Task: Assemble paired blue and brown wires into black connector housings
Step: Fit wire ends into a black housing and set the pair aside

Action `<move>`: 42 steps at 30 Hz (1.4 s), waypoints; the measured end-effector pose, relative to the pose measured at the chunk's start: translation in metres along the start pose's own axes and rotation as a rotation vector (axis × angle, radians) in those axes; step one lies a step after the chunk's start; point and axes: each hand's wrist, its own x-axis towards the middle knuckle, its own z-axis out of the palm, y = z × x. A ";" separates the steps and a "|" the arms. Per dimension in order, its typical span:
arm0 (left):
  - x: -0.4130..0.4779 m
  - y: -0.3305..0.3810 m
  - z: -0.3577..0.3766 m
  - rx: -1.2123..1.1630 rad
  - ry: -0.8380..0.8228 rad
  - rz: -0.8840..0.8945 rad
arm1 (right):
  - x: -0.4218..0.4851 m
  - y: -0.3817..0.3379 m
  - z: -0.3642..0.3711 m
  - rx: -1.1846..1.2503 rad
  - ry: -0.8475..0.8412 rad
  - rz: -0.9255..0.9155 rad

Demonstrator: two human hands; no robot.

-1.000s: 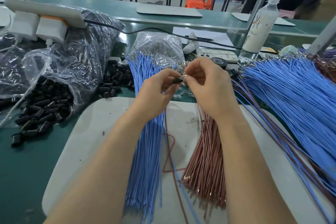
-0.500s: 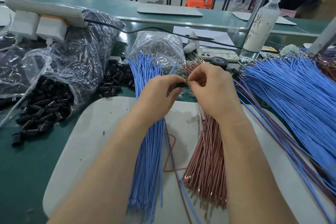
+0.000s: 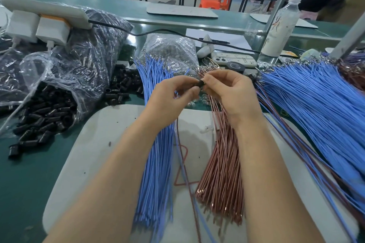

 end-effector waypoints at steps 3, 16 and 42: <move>0.000 -0.002 0.000 -0.032 -0.034 -0.048 | 0.003 0.008 0.005 0.116 0.036 0.078; -0.001 -0.008 0.002 0.066 0.013 -0.079 | 0.008 0.026 0.010 -0.022 0.029 -0.004; -0.003 -0.002 0.000 0.133 0.025 -0.159 | 0.006 0.032 0.014 -0.197 -0.048 0.015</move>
